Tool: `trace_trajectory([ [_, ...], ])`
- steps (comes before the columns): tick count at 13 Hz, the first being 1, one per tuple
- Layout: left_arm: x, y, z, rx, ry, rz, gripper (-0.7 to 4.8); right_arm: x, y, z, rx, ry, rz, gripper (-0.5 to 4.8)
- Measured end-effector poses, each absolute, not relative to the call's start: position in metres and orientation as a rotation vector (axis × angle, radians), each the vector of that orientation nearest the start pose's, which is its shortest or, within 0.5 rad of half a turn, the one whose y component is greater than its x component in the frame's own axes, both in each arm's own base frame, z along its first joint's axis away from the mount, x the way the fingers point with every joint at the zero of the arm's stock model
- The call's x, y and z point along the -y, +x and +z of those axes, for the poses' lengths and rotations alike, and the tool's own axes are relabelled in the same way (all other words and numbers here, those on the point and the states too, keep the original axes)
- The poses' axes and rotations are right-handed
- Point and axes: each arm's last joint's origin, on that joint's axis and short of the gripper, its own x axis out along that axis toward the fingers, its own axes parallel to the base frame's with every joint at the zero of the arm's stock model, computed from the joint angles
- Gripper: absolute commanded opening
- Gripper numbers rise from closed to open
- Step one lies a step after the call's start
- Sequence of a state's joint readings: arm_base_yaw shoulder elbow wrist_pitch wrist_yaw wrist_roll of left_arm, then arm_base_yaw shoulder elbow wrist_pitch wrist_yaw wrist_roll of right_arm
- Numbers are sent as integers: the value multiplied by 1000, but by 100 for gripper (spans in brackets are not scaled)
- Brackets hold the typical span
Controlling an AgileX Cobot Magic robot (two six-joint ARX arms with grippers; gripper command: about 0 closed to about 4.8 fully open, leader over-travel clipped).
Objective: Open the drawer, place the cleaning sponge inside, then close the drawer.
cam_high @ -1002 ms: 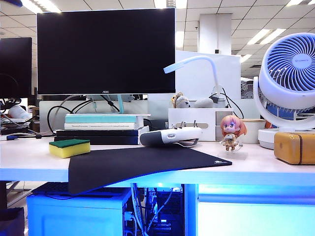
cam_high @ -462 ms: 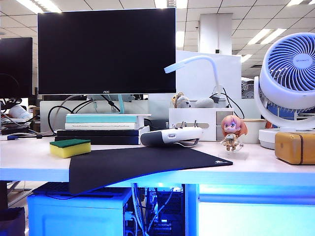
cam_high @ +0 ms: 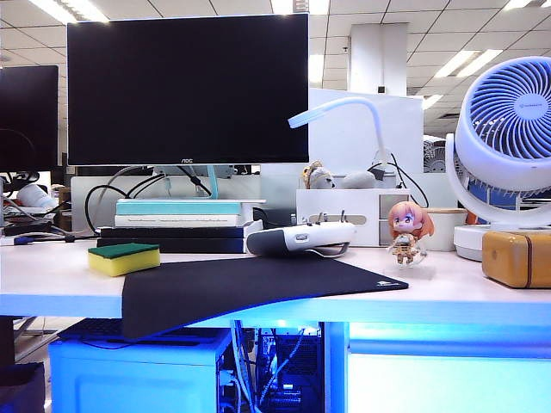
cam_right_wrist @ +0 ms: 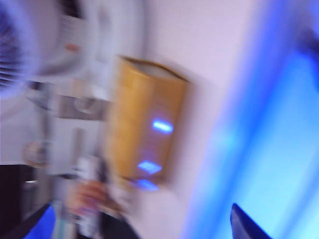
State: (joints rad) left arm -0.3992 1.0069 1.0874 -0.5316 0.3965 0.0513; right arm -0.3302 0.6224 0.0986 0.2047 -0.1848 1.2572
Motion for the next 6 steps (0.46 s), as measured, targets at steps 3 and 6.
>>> trace_trajectory([
  [3, 89, 184, 366, -426, 47, -787, -6, 47, 152, 185, -138, 1235, -305, 479],
  [6, 89, 184, 367, -415, 46, -788, -6, 59, 184, 148, -300, 1289, -283, 479],
])
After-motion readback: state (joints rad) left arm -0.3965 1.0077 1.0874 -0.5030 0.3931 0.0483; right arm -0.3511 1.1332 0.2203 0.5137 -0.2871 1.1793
